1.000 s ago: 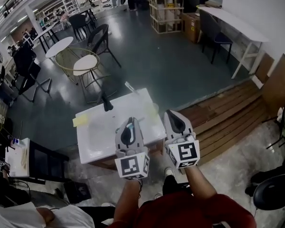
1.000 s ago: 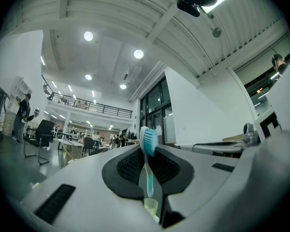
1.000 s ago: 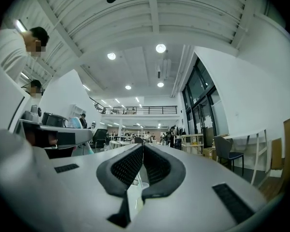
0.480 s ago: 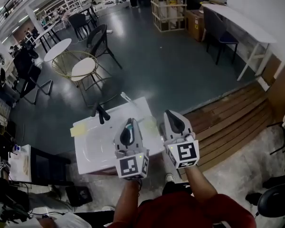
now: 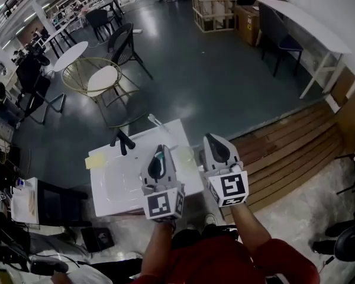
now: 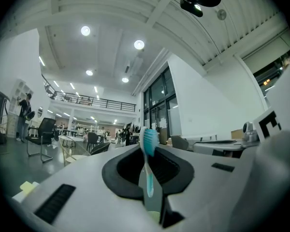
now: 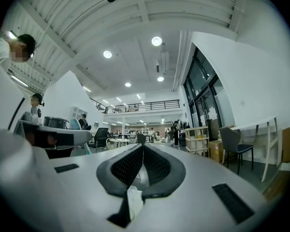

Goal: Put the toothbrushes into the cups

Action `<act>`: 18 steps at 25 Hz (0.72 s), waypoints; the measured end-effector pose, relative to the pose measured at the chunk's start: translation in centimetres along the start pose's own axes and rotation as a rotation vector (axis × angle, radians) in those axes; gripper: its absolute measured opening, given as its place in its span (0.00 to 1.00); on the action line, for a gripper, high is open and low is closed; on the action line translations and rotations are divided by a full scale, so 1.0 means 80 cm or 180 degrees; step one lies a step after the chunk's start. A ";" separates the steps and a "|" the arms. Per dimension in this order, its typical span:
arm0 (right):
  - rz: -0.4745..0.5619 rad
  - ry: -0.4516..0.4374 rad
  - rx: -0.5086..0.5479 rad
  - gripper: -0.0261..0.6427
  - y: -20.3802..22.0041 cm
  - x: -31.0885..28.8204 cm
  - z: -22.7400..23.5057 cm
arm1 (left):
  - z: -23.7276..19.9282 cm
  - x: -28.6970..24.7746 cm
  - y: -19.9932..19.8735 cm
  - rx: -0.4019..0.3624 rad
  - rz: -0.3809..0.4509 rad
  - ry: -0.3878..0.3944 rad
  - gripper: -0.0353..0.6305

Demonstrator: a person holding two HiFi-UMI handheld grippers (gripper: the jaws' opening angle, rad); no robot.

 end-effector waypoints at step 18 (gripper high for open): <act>-0.0444 0.0262 0.0086 0.08 0.065 -0.029 -0.020 | -0.047 -0.034 0.088 0.0479 -0.0335 0.0240 0.13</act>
Point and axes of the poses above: the fingertips, and each gripper's own axes: x backward along the fingers, z to its right, y out of its underside, the point moved 10 cm from there along x, backward along the fingers, and after that the axes turned 12 degrees about y, right-handed, at the moved point
